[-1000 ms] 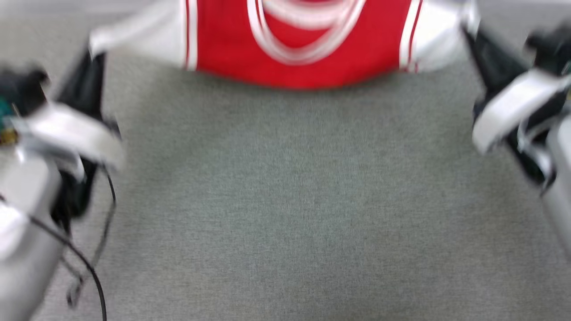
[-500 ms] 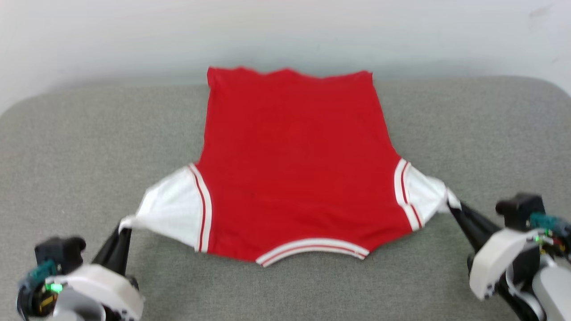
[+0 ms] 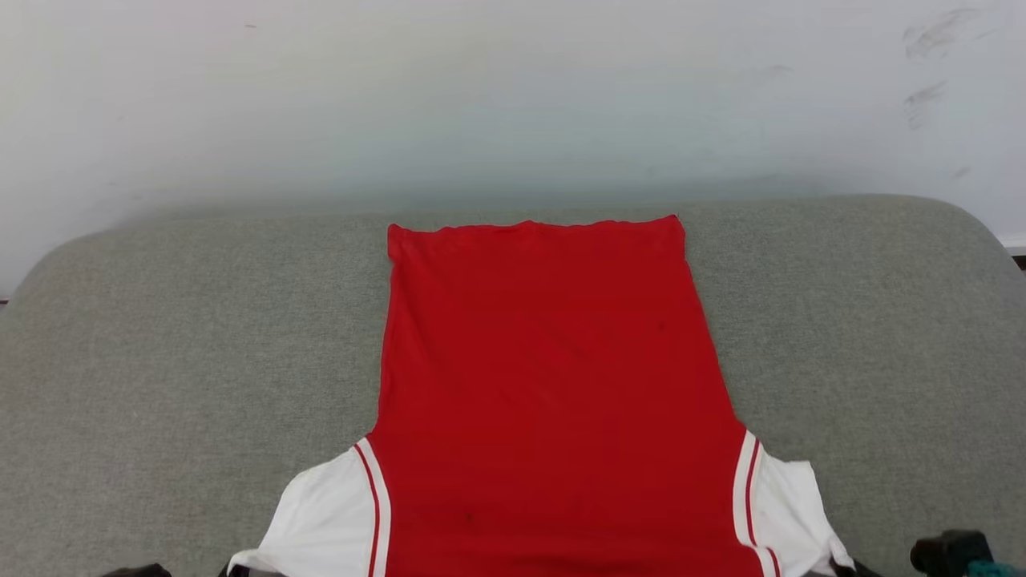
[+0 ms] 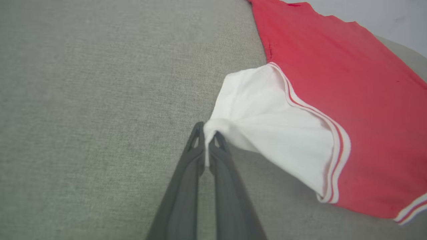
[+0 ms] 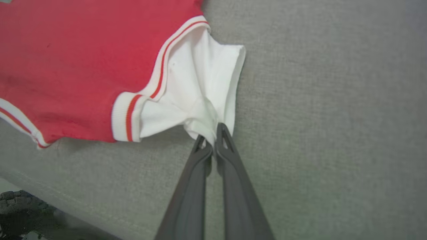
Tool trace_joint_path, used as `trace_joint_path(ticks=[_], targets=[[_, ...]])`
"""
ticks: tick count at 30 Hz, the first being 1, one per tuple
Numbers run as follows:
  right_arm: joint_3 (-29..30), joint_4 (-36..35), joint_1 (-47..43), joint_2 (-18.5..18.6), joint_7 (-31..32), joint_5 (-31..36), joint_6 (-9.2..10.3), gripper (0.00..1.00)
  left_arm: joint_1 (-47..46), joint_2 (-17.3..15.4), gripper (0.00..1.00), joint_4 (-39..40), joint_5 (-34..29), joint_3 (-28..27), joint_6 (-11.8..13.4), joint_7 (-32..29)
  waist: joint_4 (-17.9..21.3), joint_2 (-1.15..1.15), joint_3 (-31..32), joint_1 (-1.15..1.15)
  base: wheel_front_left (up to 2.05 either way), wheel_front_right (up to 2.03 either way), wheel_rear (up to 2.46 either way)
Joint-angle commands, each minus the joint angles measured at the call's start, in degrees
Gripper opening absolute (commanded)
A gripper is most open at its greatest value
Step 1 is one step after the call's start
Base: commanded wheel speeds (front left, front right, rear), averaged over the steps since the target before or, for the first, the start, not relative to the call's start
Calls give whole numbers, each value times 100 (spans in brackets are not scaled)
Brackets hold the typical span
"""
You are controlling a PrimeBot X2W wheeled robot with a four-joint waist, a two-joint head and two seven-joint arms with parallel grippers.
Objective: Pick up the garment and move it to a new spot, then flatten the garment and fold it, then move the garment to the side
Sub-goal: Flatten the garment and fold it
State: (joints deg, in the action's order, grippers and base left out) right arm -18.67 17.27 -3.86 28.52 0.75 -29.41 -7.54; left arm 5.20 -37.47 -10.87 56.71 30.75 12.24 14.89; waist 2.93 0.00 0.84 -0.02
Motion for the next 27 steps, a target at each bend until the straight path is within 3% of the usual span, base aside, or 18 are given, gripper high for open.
trace_joint_path(ticks=[1,6,7,8,9,21,27], targets=[[45,-4,-173,-4,18,-26,10,0,84,9,0,-61,28,-11,-12,26,-12,0,10,2,0,0,0],[144,-35,-546,-87,107,-88,10,0,172,134,0,-234,18,-36,-96,34,-24,0,30,2,0,0,0],[185,-56,-569,-125,95,-80,10,15,177,158,0,-256,8,-44,-110,35,-21,0,35,2,0,0,0],[222,-74,-585,-168,114,-79,10,50,173,186,0,-272,3,-46,-122,36,-17,0,38,2,0,0,0],[279,-101,-568,-210,111,-66,10,100,166,214,0,-289,-9,-55,-135,37,-11,0,43,2,0,0,0],[1277,-884,364,-178,194,221,8,100,-100,461,0,-191,-294,-138,-258,36,-83,0,-68,2,0,0,0],[1804,-1467,1462,-42,543,382,8,100,-431,473,0,124,-603,-237,-309,37,-398,0,-594,2,0,0,0]])
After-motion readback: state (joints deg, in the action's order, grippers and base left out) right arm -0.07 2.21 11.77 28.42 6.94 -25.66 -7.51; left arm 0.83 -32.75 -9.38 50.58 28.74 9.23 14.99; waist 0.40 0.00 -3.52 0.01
